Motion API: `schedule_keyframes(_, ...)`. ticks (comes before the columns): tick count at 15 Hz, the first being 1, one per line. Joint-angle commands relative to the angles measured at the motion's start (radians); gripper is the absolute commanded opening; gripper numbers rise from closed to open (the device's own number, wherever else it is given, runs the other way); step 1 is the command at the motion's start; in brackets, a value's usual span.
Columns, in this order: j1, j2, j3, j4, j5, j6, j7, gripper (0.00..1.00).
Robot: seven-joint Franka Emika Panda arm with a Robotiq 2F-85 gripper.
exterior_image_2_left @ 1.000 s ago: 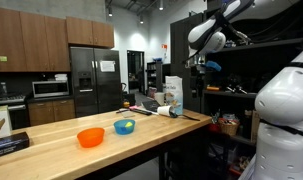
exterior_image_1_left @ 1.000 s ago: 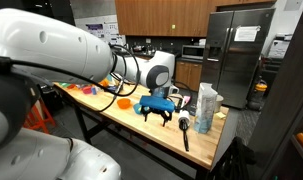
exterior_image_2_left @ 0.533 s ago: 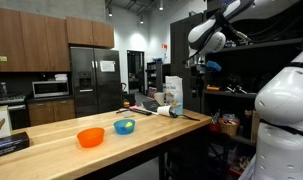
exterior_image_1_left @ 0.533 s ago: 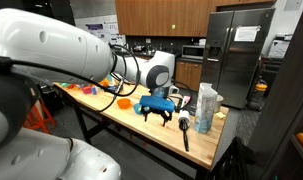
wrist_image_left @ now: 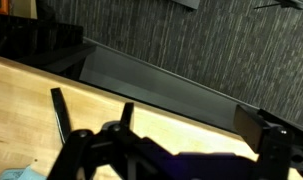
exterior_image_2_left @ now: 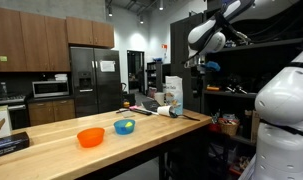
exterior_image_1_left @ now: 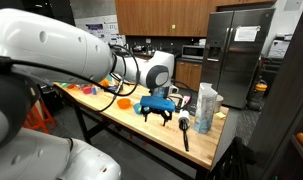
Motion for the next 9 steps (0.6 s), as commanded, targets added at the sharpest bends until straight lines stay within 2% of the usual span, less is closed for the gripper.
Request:
schedule_keyframes(1, -0.004, -0.008, 0.004, -0.013, -0.096, 0.024, -0.142, 1.0)
schedule_keyframes(9, -0.011, -0.011, -0.001, -0.031, -0.352, 0.058, -0.455, 1.0)
